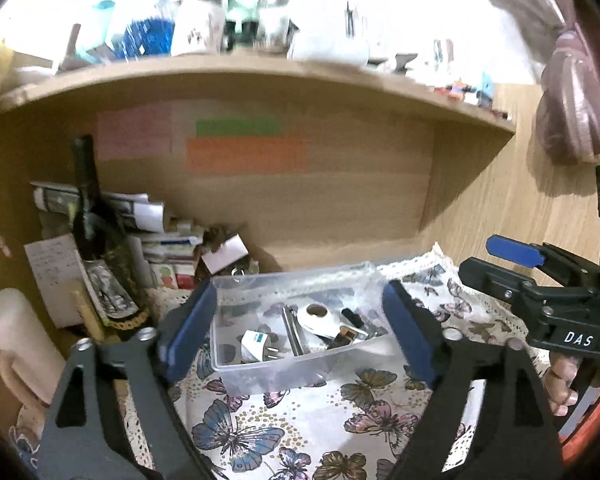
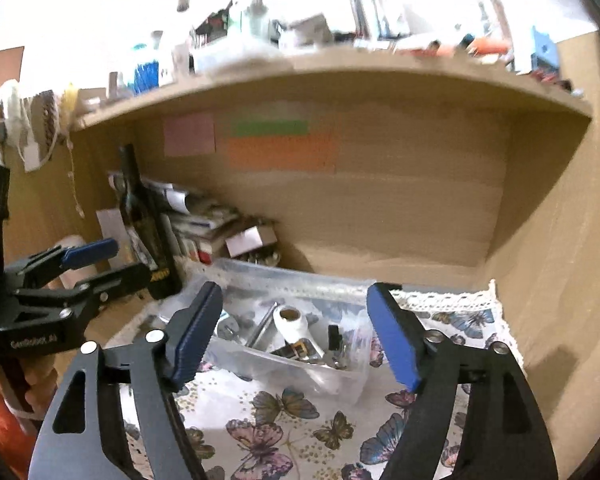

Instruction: Organize rigid objects

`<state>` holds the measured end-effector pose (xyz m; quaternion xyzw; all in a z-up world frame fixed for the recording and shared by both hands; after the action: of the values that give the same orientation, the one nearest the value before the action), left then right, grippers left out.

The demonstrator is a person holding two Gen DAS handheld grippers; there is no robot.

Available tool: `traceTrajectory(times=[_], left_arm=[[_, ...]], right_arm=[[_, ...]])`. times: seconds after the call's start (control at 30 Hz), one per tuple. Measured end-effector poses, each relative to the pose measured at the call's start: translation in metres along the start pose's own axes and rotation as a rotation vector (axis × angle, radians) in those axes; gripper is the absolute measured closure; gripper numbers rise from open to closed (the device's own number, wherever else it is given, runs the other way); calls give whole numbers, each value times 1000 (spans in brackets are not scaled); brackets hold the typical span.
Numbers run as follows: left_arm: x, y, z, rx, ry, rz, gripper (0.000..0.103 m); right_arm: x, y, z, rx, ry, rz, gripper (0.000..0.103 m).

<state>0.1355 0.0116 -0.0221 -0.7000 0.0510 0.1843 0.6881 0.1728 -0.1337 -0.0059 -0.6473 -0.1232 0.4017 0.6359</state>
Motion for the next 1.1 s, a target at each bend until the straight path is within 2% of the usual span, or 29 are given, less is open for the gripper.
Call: traceTrajectory(times=[0.13, 0.4, 1.1], left_arm=[[-17, -3, 2, -8, -15, -45, 5], [-40, -5, 1, -18, -13, -87, 2], [-38, 0, -3, -24, -13, -76, 1]], right_arm=[[-17, -2, 5, -3, 14, -45, 20], [-34, -2, 13, 4, 1, -80, 18], [-40, 1, 13, 3, -3, -78, 13]])
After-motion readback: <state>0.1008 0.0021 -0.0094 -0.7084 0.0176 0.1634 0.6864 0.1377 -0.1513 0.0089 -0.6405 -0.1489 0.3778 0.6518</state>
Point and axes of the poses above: each gripper's, at about its wrist camera, not at the fingertips, and x roughly the way its jaws point, z to its left, y to its underside, the point moved 9 cm from there along x, roughly the way its jaws point, and after that the axes turned 15 degrees about -y, right-handed, at the moved point
